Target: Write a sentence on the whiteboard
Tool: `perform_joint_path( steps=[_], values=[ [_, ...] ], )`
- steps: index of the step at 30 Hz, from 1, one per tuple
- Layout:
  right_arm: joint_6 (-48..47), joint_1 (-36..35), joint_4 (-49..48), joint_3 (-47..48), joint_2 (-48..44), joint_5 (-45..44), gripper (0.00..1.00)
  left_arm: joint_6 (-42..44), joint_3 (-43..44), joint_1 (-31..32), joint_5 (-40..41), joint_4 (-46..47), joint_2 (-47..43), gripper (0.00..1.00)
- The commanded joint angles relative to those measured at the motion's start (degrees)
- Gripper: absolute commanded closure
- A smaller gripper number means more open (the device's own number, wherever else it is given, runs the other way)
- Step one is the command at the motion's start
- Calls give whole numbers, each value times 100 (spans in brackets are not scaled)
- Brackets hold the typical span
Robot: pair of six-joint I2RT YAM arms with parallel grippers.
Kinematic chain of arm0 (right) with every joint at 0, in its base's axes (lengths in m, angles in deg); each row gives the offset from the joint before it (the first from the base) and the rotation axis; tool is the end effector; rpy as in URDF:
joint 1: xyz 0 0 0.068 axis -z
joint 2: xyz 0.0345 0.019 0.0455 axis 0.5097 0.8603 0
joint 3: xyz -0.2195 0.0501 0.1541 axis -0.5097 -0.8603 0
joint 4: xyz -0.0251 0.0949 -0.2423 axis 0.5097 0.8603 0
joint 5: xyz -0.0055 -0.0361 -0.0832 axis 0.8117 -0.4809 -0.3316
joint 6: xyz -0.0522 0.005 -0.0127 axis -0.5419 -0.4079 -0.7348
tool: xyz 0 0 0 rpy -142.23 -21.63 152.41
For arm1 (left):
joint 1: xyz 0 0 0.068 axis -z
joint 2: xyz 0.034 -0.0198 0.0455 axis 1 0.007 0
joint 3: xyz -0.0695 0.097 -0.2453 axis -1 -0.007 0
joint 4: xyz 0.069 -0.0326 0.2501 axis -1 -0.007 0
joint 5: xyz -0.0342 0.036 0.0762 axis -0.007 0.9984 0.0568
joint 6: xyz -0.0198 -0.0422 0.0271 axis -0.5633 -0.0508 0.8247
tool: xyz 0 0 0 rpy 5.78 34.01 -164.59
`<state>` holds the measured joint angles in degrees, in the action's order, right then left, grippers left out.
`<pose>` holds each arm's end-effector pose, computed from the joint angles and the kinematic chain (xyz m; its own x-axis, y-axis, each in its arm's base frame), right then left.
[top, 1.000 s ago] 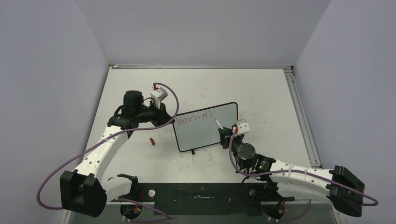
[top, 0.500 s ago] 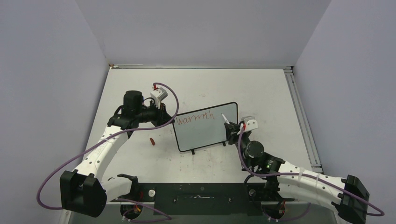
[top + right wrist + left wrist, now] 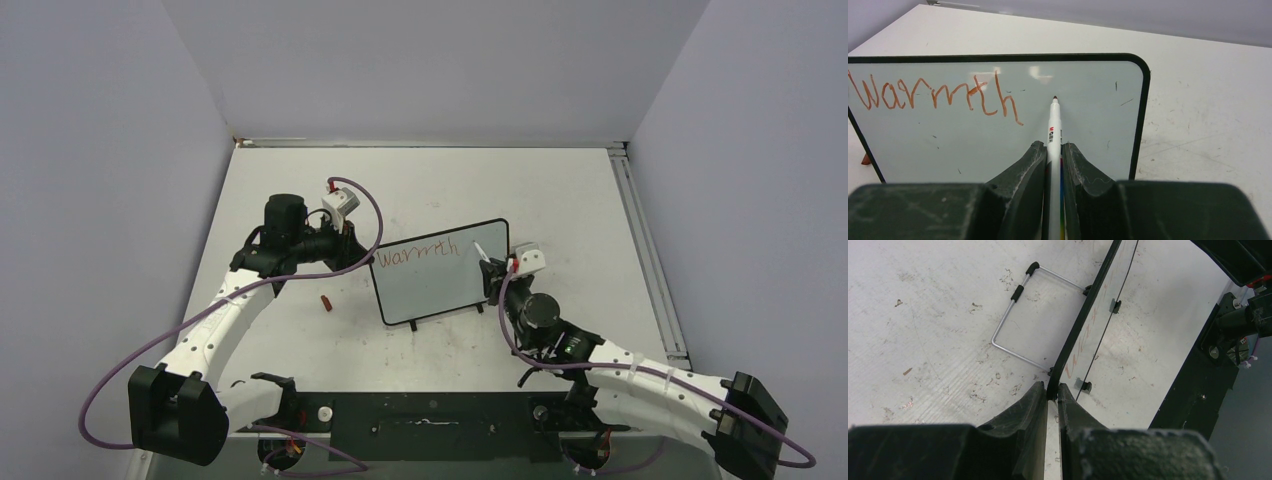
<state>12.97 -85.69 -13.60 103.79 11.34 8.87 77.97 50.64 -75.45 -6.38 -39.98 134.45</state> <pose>0.1232 0.1454 0.2411 -0.1015 0.0998 -0.9898 -0.4133 0.9008 0.1332 0.2329 -0.0828 0.2881 -0.5570 0.1706 -0.8128 0.7120 0.6019 -0.3616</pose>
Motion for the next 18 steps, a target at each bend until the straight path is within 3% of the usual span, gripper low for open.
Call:
perform_joint_path(
  steps=[1,18],
  values=[
    [-93,55,-464,198,121,124,95,152,-40,-32,289,-266,20,100],
    [24,170,-234,172,66,-96,95,150,-40,-33,289,-265,27,100]
  ],
)
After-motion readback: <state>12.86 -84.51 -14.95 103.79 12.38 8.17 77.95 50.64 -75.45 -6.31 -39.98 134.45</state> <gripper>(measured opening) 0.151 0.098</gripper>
